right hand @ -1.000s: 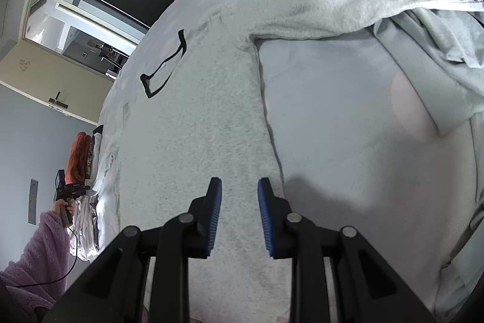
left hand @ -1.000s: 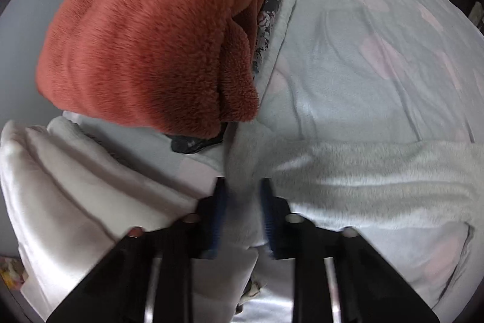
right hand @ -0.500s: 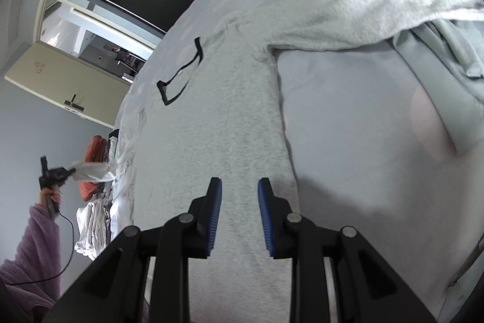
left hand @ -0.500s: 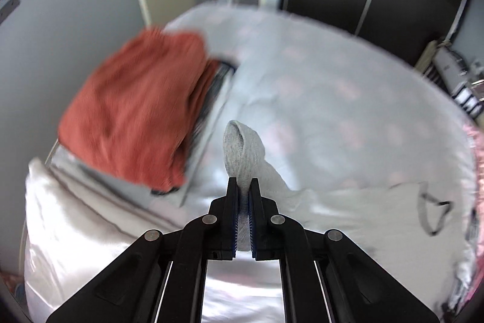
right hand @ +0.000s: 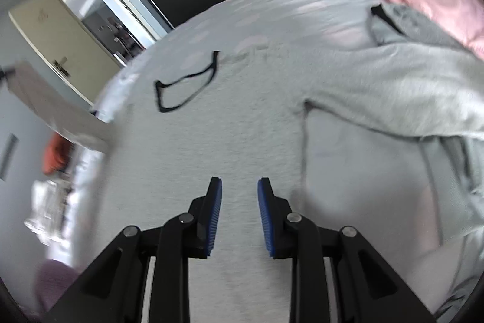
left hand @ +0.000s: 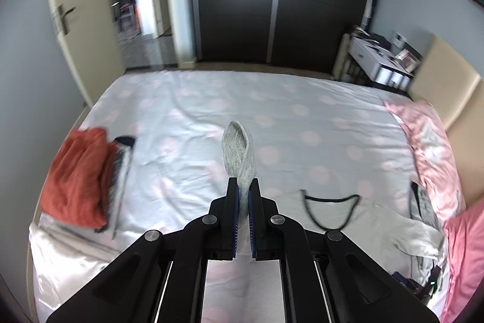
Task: Fold clothes
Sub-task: 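Grasp and lift the grey sleeve cuff with the left gripper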
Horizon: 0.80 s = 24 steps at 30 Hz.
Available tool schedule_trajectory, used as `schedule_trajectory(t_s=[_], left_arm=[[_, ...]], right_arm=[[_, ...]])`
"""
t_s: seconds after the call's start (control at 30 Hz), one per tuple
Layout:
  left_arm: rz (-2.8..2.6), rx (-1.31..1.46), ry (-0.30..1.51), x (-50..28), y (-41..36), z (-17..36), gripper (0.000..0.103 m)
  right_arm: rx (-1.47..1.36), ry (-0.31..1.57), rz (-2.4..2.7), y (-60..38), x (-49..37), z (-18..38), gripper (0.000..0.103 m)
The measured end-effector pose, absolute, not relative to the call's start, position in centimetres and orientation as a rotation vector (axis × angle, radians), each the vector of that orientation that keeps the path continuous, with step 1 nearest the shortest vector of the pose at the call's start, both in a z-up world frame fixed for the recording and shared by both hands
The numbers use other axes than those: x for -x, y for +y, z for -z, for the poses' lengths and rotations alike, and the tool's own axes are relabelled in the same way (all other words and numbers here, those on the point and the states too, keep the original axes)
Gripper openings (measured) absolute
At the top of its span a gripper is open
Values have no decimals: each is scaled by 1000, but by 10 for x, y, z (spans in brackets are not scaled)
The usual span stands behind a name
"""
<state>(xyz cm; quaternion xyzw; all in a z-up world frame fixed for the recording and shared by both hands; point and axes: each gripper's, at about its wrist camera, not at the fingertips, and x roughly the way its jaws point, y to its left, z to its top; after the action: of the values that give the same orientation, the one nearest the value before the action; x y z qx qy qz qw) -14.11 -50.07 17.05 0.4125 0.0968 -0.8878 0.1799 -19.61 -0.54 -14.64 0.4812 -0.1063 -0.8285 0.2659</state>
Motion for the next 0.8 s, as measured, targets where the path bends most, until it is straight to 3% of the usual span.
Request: schedule_trajectory(t_s=[0.1, 0.27, 0.8], left_arm=[[2563, -1212, 248, 174, -454, -168, 6], [2633, -1330, 223, 228, -380, -138, 6], [2563, -1869, 198, 329, -238, 54, 6]], right_arm=[[-1301, -264, 2244, 2, 198, 153, 24], [-1243, -400, 2244, 23, 206, 150, 24], [-1275, -546, 2203, 35, 226, 167, 24]])
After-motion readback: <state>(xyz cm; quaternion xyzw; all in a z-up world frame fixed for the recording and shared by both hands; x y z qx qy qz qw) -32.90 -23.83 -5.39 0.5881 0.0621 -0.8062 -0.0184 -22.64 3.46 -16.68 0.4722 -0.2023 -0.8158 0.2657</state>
